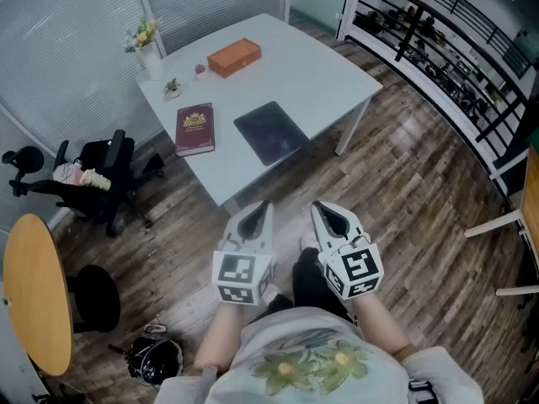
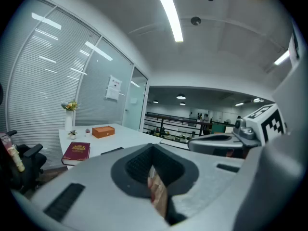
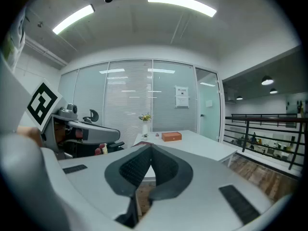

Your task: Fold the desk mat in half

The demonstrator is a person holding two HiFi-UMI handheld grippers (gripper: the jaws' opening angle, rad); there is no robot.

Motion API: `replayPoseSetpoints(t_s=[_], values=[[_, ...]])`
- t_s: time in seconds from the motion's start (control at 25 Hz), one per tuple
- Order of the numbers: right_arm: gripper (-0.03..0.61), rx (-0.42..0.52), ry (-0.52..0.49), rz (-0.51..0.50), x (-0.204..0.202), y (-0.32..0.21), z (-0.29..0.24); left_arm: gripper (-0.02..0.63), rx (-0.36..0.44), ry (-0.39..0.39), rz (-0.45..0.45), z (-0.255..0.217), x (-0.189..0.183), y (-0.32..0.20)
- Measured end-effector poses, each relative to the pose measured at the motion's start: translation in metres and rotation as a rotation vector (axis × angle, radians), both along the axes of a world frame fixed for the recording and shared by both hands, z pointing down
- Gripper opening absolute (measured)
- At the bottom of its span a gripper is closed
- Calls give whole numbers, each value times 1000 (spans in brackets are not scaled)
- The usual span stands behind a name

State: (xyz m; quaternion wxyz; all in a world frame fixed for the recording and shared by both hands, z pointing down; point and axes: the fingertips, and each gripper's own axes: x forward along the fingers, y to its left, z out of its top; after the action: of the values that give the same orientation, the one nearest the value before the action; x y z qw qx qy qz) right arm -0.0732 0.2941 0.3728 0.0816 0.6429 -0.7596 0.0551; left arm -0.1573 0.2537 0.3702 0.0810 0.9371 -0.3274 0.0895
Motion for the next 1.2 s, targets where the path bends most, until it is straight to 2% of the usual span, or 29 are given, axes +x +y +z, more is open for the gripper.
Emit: replayPoseSetpoints(t_s=[0.56,0.6,0.68,0.72,0.88,1.04,1.2], values=[[26,-37,23,-48,29,-25,11,6,34,-79,-10,10,28,-26],[45,-42,23,-56,32,-29,12,16,33,-79,-4,10,32,-30],[125,-55,23,-76,38,-38,14,73,34,-89,13,11,39,-36],[140,-60,25,-85,42,-43,15,124,35,-100,20,12,43,-39],[176,-80,43,-120,61,-64,20,224,38,-170,35,23,55,-57],[183,-116,79,-172,78,-91,28,238,41,-238,33,32,64,-84],[183,-151,104,-206,95,-114,35,238,19,-269,21,42,73,-105]])
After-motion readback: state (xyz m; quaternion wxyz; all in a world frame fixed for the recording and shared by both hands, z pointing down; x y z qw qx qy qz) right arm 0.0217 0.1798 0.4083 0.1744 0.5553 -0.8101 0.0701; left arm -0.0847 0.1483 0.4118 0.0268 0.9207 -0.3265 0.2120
